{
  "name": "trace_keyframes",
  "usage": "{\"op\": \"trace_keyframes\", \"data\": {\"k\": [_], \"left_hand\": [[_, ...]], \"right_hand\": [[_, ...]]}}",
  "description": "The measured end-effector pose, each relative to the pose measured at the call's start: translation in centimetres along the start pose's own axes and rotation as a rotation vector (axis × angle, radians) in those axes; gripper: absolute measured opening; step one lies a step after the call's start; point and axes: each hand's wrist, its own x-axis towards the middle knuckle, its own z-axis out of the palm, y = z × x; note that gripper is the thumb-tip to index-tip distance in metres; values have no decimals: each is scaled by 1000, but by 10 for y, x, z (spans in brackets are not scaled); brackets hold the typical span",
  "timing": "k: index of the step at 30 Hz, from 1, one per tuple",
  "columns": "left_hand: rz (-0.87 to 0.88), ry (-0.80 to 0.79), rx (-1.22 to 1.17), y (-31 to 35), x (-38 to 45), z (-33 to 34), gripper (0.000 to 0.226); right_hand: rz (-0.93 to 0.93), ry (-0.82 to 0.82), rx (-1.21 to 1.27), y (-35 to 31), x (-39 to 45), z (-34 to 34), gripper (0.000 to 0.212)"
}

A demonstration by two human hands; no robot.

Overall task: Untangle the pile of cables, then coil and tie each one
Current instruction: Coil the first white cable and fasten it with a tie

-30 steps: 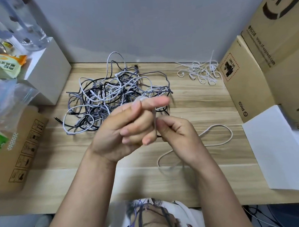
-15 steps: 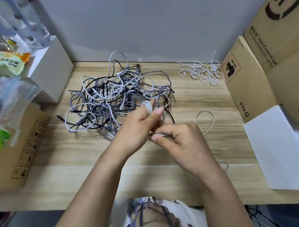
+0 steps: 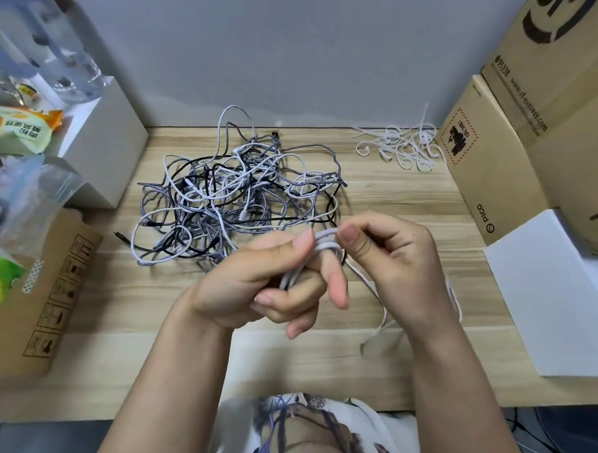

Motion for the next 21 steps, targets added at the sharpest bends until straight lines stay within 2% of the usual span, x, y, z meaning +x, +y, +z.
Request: {"op": "trace_keyframes", "data": {"k": [3,5,8,10,12,15,18,19,21], "left_hand": [[223,-34,-88,6,5,10,31],[357,0,-203,13,7,13,29],[470,266,-202,19,12,15,39],[494,508,-63,13,20,14,43],[506,678,78,6,24,12,37],[440,777,164,-1,29,10,40],[352,832,269,-10,31,1,61],[338,877,334,-13,30,-4,61],[288,977,554,-15,25,-12,44]], "right_hand": [[20,-58,-1,3,2,3,22],[49,-91,-41,9,3,7,29],[106,-136,-166,18,2,14,30],[121,-175,-256,20,0,18,32],[107,-194,-332,19,-2,20,32],[84,-163,-439,17,-5,17,46],[47,-138,-556,16,-6,16,42],[38,-134,-556,14,-7,15,40],[42,-111,-499,11,-8,12,40]]}}
